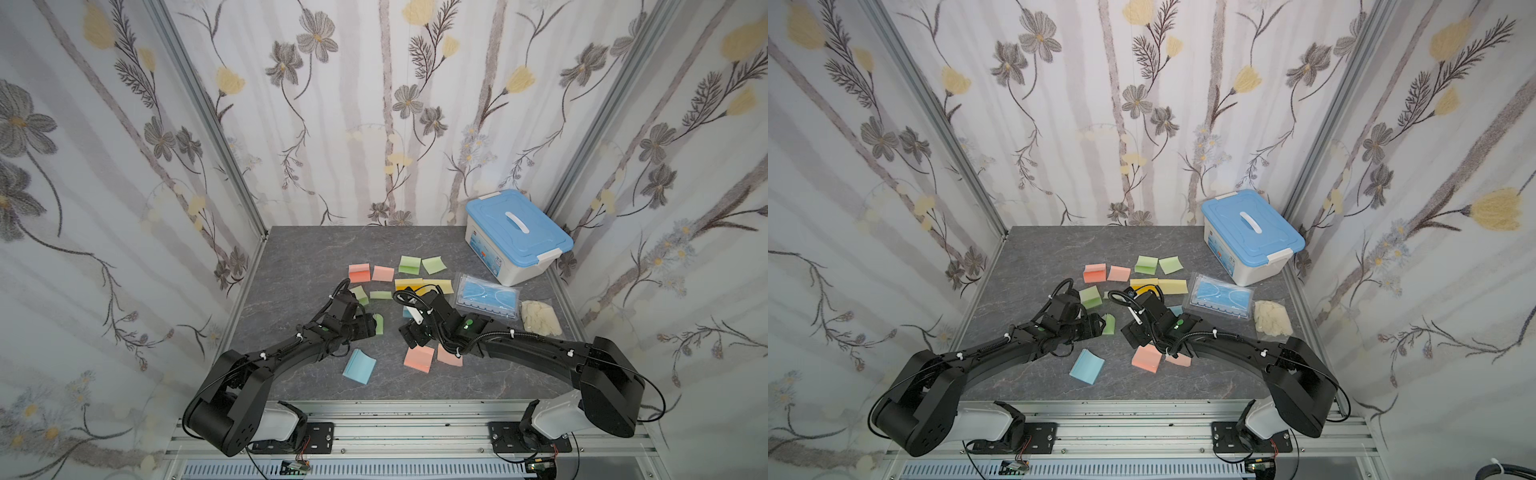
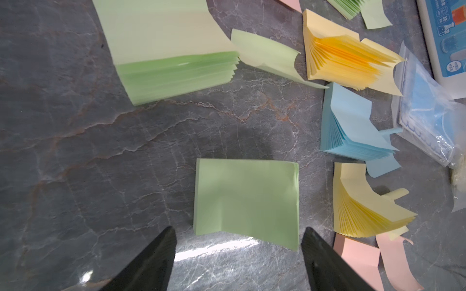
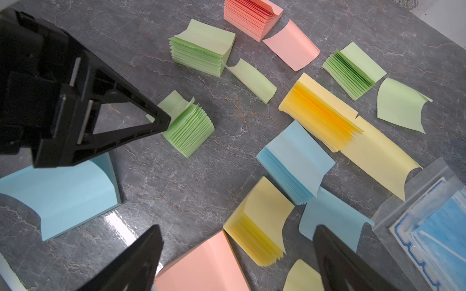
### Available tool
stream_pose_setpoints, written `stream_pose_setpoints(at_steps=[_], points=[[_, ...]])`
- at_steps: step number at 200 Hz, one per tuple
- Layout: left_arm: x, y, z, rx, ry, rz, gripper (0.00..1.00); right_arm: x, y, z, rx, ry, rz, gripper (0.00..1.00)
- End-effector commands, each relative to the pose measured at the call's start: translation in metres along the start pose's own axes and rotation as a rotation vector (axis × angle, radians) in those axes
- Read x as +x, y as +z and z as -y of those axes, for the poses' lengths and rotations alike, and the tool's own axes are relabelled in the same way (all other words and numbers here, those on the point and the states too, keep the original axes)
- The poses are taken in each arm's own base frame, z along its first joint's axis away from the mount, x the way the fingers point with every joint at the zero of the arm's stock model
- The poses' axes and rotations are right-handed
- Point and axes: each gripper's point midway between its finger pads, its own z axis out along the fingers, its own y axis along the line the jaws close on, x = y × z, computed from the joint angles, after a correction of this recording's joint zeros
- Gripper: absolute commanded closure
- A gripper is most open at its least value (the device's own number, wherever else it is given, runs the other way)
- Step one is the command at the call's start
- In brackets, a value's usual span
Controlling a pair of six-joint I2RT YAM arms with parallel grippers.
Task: Tear off pages from different memo pads
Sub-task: Pick up the memo pad from the center of the board.
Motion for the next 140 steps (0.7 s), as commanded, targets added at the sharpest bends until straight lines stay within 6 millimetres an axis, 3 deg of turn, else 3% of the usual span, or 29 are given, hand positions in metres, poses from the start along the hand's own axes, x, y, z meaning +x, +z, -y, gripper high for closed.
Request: stream_pose_setpoints(at_steps=[1,46,94,140], points=[[-0.010,0.001,0.007,0.015,0.005,0.036,0.19,0.000,-0.001,0.001,0.004,0.003,0.002,0.05],[-0.008,0.007,0.002,-0.020,0.011,0.015,0.21,0.001,0.001,0.001,0.001,0.003,-0.003,0.05],[-0.009,0.000,-0.009,-0.082,0.025,0.034,0.27,-0.001,0.002,-0.005,-0.027,-0.006,-0.005,0.05],[-0.006,-0.003,-0.018,-0.118,0.030,0.035,0.30,-0.014,0.022,-0.017,-0.065,-0.001,-0.023,0.05]])
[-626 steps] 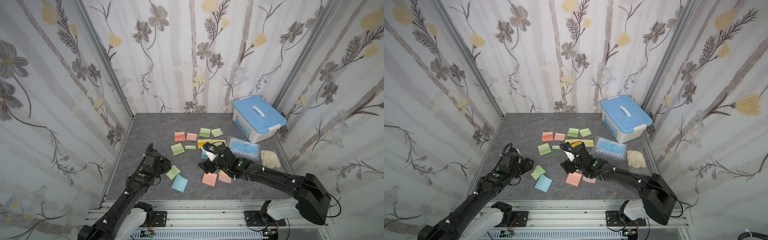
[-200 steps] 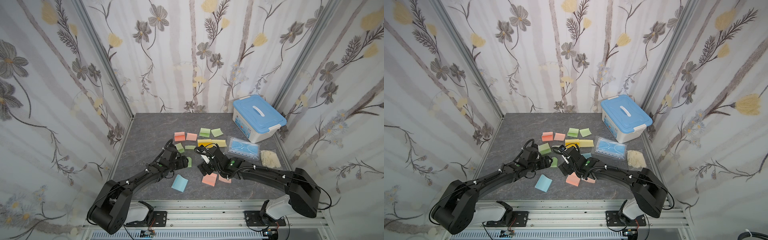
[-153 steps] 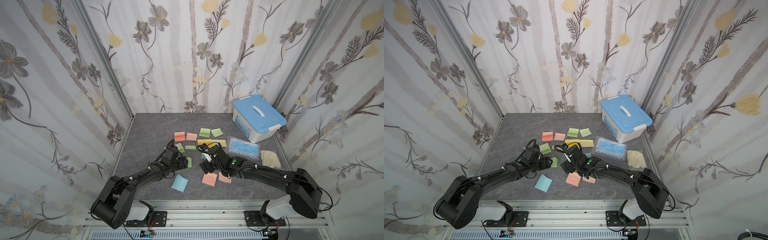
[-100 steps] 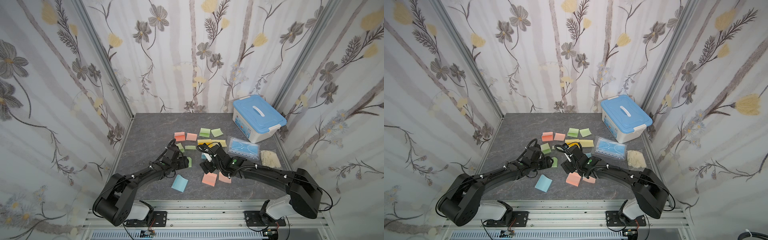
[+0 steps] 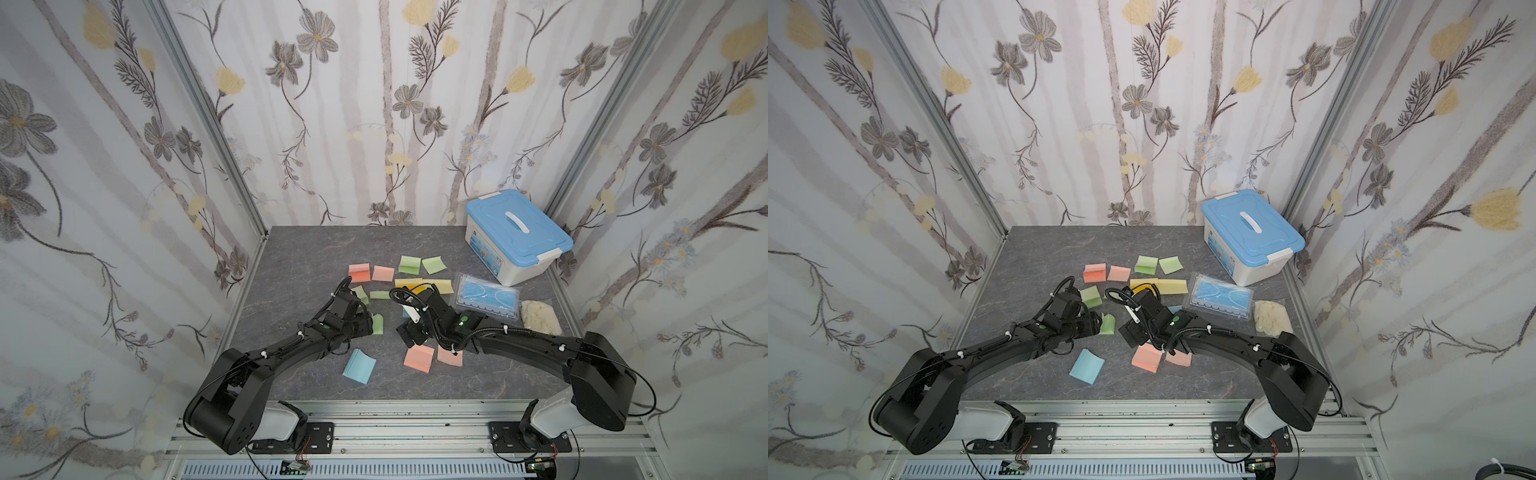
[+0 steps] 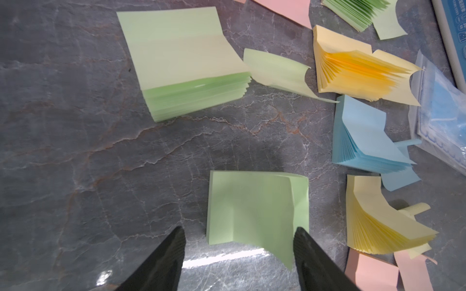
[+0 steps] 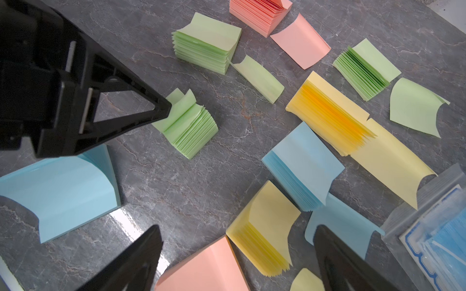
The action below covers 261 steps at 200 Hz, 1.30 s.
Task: Tear off pages from different memo pads
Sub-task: Pick up the memo pad from the center of the board.
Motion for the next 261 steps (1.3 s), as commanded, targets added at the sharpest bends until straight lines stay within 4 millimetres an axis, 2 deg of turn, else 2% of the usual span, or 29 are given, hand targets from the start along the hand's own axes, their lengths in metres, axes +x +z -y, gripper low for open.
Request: stream_pose_setpoints(at_steps=[1,5,17,54,78,135,168,191,197,225,261], points=[[0.003,-0.001,-0.010,-0.046,0.006,0.000,0.30,-0.013,0.007,-0.008,-0.037,0.011,0.012,0.05],[0.003,-0.001,-0.010,-0.047,0.005,0.001,0.30,-0.010,0.016,-0.010,-0.037,0.007,-0.009,0.05],[0.003,-0.002,-0.011,-0.048,0.004,0.003,0.30,-0.015,0.026,-0.013,-0.043,0.006,-0.017,0.05],[0.004,-0.005,-0.013,-0.051,0.005,0.009,0.30,-0.029,0.048,-0.019,-0.044,0.000,-0.041,0.05],[0.004,-0.005,-0.013,-0.051,0.009,0.010,0.30,-0.032,0.062,-0.016,-0.018,-0.018,-0.062,0.05],[0.000,-0.010,-0.011,-0.043,0.013,0.025,0.30,-0.029,0.091,-0.011,0.019,-0.051,-0.113,0.05],[-0.002,-0.019,-0.010,-0.023,0.007,0.052,0.29,-0.023,0.106,-0.008,0.023,-0.080,-0.153,0.05],[-0.007,-0.034,-0.006,0.010,-0.019,0.095,0.29,-0.020,0.114,-0.007,0.032,-0.115,-0.173,0.05],[-0.006,-0.036,-0.007,0.012,-0.033,0.097,0.31,-0.020,0.116,-0.006,0.033,-0.124,-0.179,0.05],[0.001,-0.040,-0.013,0.013,-0.116,0.095,0.51,-0.018,0.122,-0.013,-0.008,-0.216,-0.188,0.05],[0.002,-0.050,-0.030,-0.031,-0.177,0.112,0.57,-0.018,0.126,-0.033,-0.141,-0.412,-0.174,0.09]])
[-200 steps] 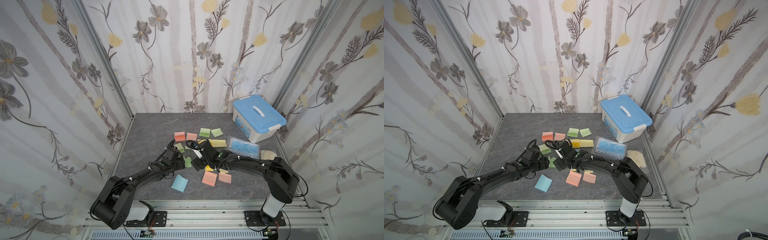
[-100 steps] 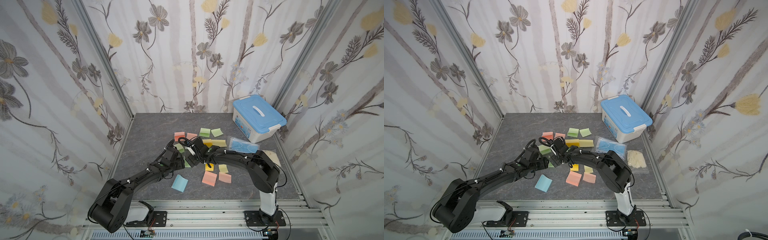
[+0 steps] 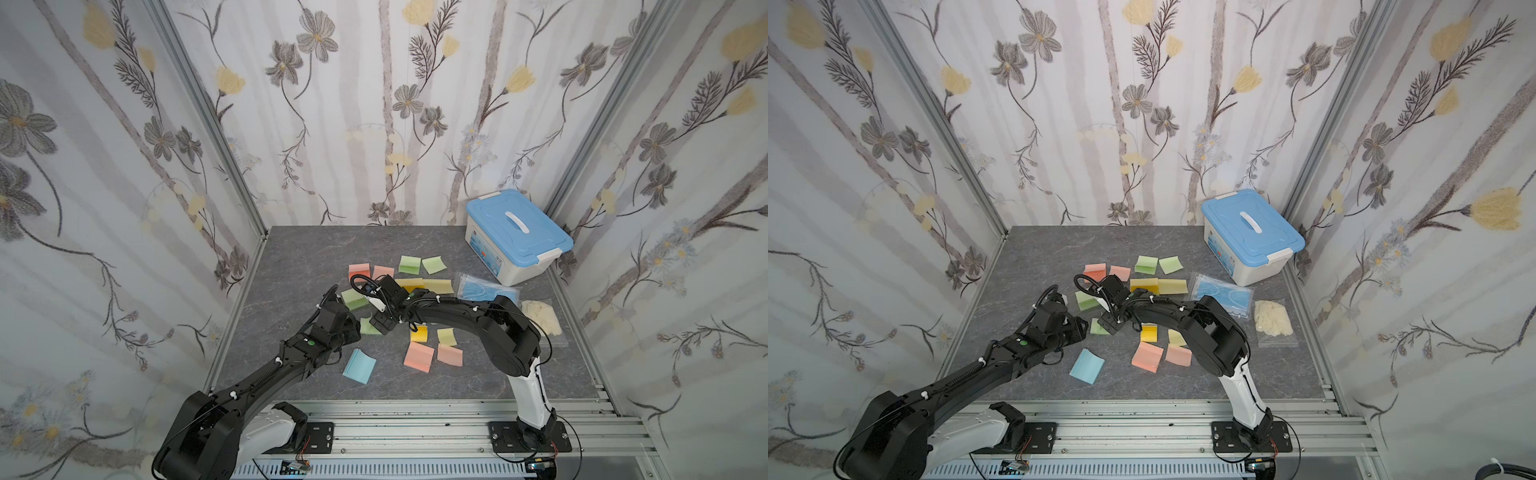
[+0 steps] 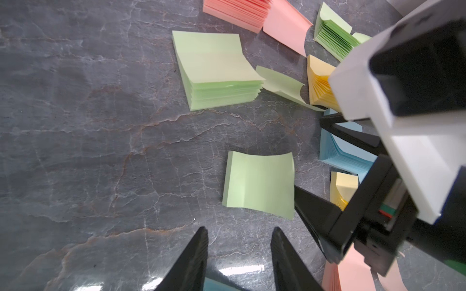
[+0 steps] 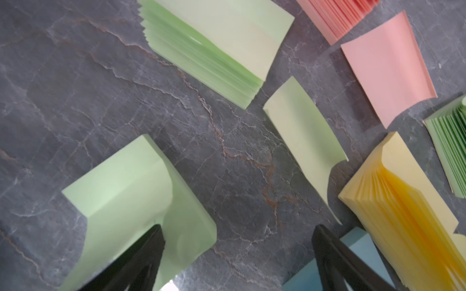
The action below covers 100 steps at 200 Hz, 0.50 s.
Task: Tear off pages from different memo pads
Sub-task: Pick up the memo pad from the center of the board.
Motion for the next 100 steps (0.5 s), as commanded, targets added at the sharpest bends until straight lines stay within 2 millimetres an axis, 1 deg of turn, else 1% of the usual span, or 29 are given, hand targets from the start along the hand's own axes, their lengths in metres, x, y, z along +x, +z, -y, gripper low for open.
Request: stream_pose_setpoints(at_steps=[1,13,26,45,67,100], points=[[-0.002,-0.007,-0.014,-0.052,-0.061,0.021,0.57,-0.002,0.001,-0.017,-0.098,-0.178,0.014,0.09],[-0.005,-0.013,-0.022,-0.074,-0.071,0.041,0.57,-0.005,0.001,-0.023,-0.131,-0.241,0.030,0.11],[-0.008,-0.019,-0.029,-0.080,-0.089,0.054,0.57,-0.010,0.001,-0.025,-0.145,-0.292,0.046,0.12],[-0.006,-0.022,-0.037,-0.078,-0.114,0.055,0.57,-0.015,0.002,-0.028,-0.158,-0.370,0.065,0.16],[-0.001,-0.022,-0.043,-0.077,-0.127,0.041,0.57,-0.022,0.006,-0.023,-0.133,-0.417,0.073,0.16],[0.005,-0.020,-0.047,-0.073,-0.131,0.024,0.57,-0.024,0.009,-0.029,-0.124,-0.581,0.083,0.14]])
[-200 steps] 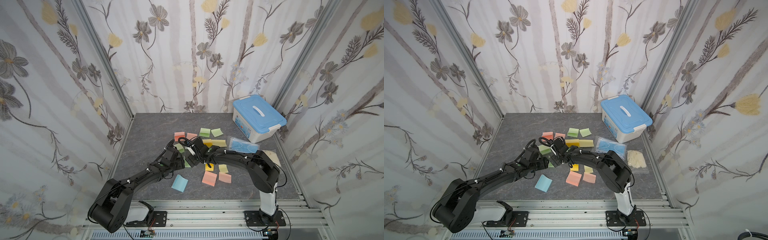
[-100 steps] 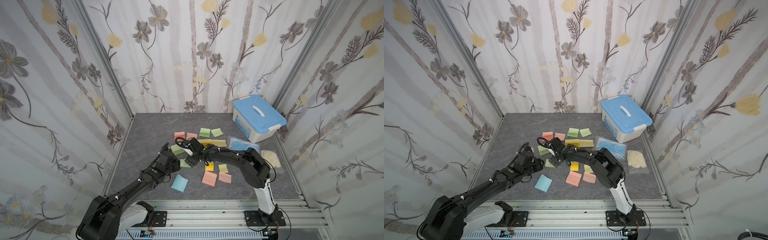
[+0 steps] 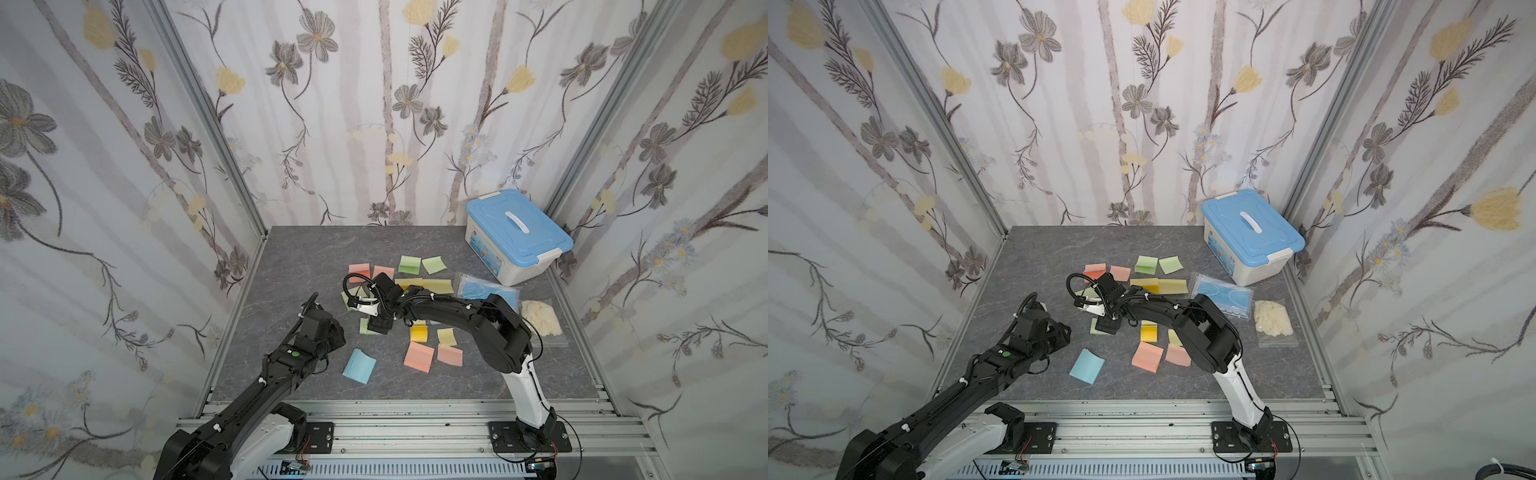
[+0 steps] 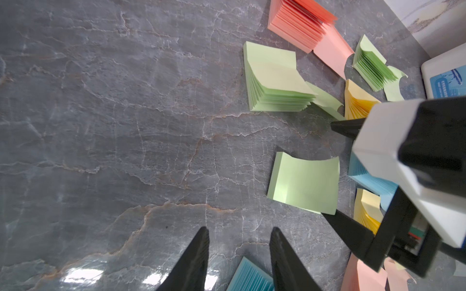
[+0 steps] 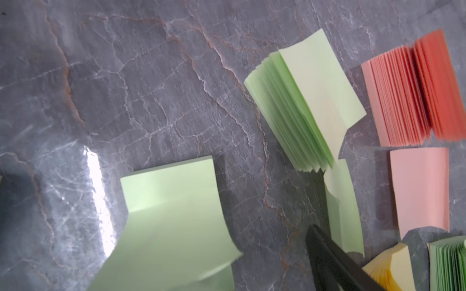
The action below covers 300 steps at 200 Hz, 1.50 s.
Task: Tear off pages from different memo pads
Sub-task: Pick up the memo pad from the center of the board.
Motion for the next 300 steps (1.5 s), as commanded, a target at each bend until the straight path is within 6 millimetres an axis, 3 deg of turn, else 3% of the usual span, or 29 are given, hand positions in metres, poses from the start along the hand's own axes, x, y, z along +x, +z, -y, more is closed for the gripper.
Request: stream_pose_setpoints(at_steps=[1,30,63,85,116,132,163,215,245,300], points=[[0.004,0.000,-0.003,0.000,-0.017,-0.018,0.57,-0.003,0.001,-0.004,-0.005,-0.171,-0.001,0.14],[0.005,0.001,-0.006,0.004,-0.022,-0.019,0.56,-0.009,-0.002,-0.009,-0.022,-0.293,0.026,0.17],[0.003,0.000,-0.009,0.007,-0.028,-0.014,0.56,-0.011,-0.005,-0.033,-0.127,-0.511,0.115,0.31],[0.004,-0.001,-0.012,0.006,-0.027,-0.014,0.55,-0.014,-0.008,-0.045,-0.176,-0.611,0.176,0.34],[0.006,-0.001,-0.018,0.003,-0.036,-0.016,0.55,-0.019,-0.011,-0.046,-0.181,-0.655,0.206,0.50],[0.005,-0.002,-0.019,0.002,-0.036,-0.015,0.55,-0.019,-0.010,-0.045,-0.181,-0.662,0.204,0.60],[0.004,-0.001,-0.019,0.004,-0.037,-0.014,0.54,-0.019,-0.012,-0.045,-0.180,-0.673,0.207,0.62],[0.004,-0.001,-0.020,0.003,-0.040,-0.014,0.54,-0.013,-0.017,-0.043,-0.181,-0.704,0.175,0.81],[0.004,-0.001,-0.021,0.005,-0.045,-0.010,0.54,-0.018,-0.026,-0.041,-0.186,-0.673,0.198,1.00],[0.006,-0.002,-0.006,0.088,-0.040,-0.025,0.50,-0.040,-0.060,-0.023,-0.181,-0.478,0.290,1.00]])
